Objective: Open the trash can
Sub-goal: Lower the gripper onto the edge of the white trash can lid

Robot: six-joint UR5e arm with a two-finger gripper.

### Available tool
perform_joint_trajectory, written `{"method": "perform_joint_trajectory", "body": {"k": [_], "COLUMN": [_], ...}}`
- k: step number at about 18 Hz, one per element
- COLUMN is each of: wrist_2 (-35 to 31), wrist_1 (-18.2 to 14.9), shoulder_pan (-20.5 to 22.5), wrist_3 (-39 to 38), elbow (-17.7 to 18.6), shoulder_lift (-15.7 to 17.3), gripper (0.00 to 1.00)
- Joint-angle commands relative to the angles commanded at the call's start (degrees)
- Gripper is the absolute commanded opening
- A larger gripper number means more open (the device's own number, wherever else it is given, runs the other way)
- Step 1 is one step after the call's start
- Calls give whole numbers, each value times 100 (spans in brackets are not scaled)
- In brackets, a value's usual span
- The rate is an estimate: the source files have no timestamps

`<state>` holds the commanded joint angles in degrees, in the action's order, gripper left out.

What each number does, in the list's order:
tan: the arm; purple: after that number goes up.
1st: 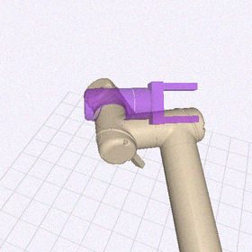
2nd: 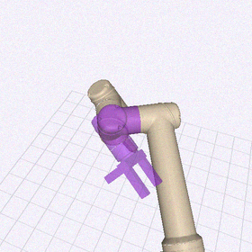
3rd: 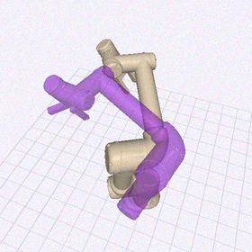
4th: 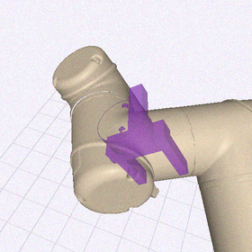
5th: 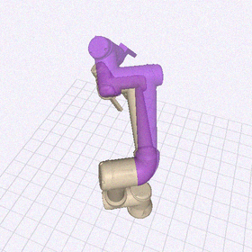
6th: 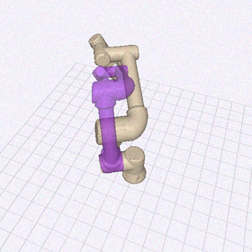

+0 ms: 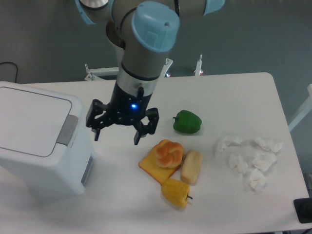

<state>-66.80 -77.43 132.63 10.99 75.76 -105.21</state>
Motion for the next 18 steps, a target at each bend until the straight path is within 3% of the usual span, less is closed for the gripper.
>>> {"method": "perform_joint_trajectory", "body": {"k": [18], "wrist_2": [18], "wrist_1": [0], "shoulder_pan": [-290], "wrist_3": [-97], "elbow": [272], "shoulder_lift": [97], "gripper": [100]}}
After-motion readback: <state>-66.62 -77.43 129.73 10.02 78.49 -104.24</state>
